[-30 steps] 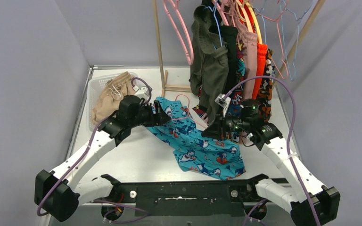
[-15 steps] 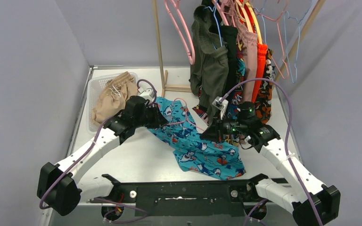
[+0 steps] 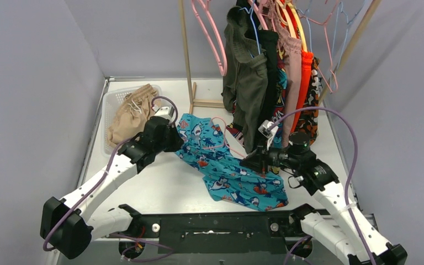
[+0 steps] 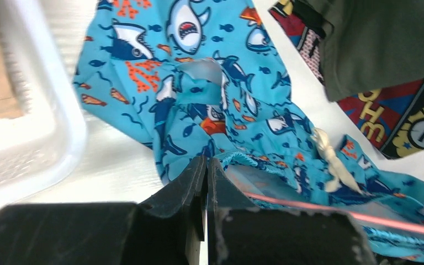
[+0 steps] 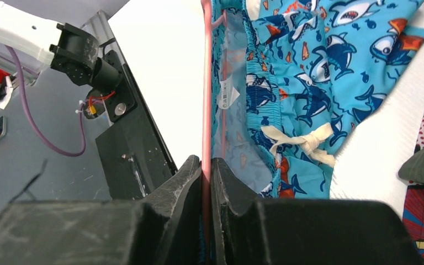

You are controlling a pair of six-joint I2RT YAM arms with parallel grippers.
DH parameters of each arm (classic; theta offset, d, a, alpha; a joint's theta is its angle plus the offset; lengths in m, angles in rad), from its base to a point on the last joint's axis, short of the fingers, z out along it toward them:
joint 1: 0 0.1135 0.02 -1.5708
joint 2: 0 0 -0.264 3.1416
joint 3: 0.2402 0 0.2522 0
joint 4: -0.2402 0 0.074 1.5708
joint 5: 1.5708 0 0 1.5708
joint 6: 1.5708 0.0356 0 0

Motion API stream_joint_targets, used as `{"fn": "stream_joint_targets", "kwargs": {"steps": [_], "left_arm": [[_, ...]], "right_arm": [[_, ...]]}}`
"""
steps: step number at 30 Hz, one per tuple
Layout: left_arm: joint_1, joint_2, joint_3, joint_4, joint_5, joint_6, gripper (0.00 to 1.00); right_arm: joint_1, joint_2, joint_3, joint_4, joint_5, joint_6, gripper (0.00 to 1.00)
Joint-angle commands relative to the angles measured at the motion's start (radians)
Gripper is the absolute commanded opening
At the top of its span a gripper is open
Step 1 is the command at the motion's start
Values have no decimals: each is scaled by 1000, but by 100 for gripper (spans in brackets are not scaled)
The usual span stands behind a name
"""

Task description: Remove the shorts from the hanger

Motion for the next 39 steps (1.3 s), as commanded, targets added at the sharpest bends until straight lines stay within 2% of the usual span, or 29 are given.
{"fn": "stream_joint_targets", "kwargs": {"steps": [1, 7, 12, 17, 21, 22, 26, 29, 32, 36, 39], "left_arm": [[64, -36, -27, -52, -185, 20, 0], [82, -26, -39, -61, -187, 20, 0], [90, -51, -38, -43, -163, 31, 0], [92, -78, -40, -12, -58, 37, 0], [90, -127, -76, 74, 88, 3, 0], [90, -141, -91, 112, 117, -19, 1], [86, -174, -156, 255, 264, -132, 23], [67, -176, -180, 353, 327, -210, 34], [15, -177, -192, 459, 342, -281, 39], [-48, -191, -226, 609, 315, -396, 45], [-69, -219, -277, 698, 279, -483, 46]], "right_arm": [[-4, -98, 5, 102, -35, -35, 0], [-5, -202, -30, 152, -41, -19, 0], [-7, -244, -46, 183, 21, 25, 0], [-8, -179, -43, 172, 68, 41, 0], [-8, -105, -44, 201, 156, 86, 0], [-7, -83, -42, 207, 181, 98, 0], [-6, 2, -33, 252, 256, 162, 0], [16, 68, -41, 333, 280, 227, 0], [123, 143, -15, 368, 399, 223, 0], [288, 239, 38, 390, 666, 184, 0], [327, 284, 38, 445, 753, 197, 0]]}}
